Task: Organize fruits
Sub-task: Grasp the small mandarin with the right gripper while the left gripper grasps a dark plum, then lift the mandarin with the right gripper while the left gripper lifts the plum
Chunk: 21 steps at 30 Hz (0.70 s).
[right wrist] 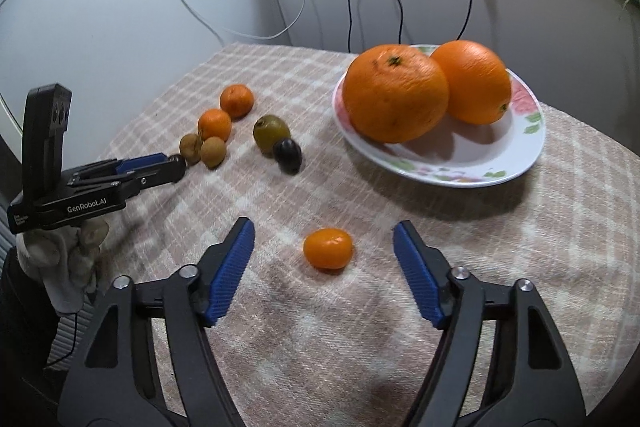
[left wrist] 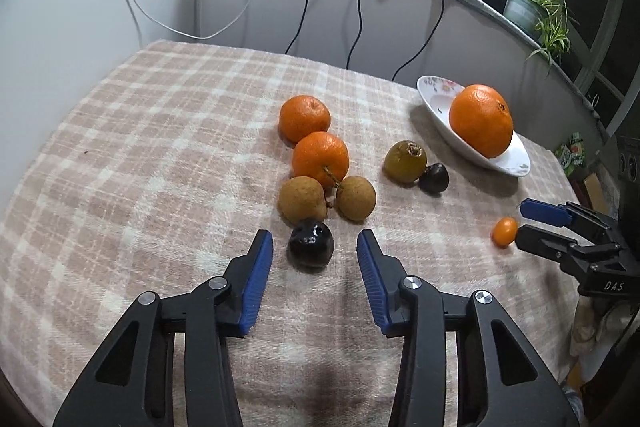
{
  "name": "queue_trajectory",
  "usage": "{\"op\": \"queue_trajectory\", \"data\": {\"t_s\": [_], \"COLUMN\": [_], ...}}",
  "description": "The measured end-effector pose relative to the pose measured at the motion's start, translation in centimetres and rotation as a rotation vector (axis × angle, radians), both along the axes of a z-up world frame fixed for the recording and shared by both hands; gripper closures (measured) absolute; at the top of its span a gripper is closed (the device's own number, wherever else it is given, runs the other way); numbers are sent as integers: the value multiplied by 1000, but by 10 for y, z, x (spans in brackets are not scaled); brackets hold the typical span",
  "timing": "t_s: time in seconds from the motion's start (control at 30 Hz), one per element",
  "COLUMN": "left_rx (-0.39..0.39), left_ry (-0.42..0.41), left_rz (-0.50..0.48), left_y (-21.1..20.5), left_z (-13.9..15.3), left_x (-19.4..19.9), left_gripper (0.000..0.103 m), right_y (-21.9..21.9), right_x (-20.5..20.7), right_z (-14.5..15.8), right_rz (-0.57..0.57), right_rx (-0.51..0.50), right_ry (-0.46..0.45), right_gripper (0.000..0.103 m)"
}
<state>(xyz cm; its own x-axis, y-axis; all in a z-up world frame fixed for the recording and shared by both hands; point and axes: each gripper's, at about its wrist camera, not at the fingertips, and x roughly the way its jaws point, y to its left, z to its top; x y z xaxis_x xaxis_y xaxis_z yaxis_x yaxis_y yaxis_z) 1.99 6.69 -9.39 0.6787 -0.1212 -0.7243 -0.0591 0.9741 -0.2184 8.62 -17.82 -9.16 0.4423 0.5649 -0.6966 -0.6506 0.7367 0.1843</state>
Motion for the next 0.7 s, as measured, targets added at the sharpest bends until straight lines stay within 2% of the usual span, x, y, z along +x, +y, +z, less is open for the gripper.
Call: {"op": "queue_trajectory", "data": {"t_s": [0.1,0.33,0.43,0.57,0.7], "left_rx": [-9,13,20,15,16], "left_ry": [8,19,25,23,19], "left_rz": [3,2,7,5,2], "left_y": [2,-1,-1,1,0], "left_z": [-1,-2,-3,-4,-3], "left_x": [1,5,7,6,6], "left_gripper": [64,68,72,80,80], "right_y": [4,9,12,13,11], "right_x": [2,4,4,4,3], "right_z": [-4,-11,-13,-13,-13], "right_rz": [5,5,1,-1,-2], "right_rx": [-18,-54,-73,-79,-76], "right_ry": [10,30,27,26,25], "right_gripper": [43,55,60,72,73]}}
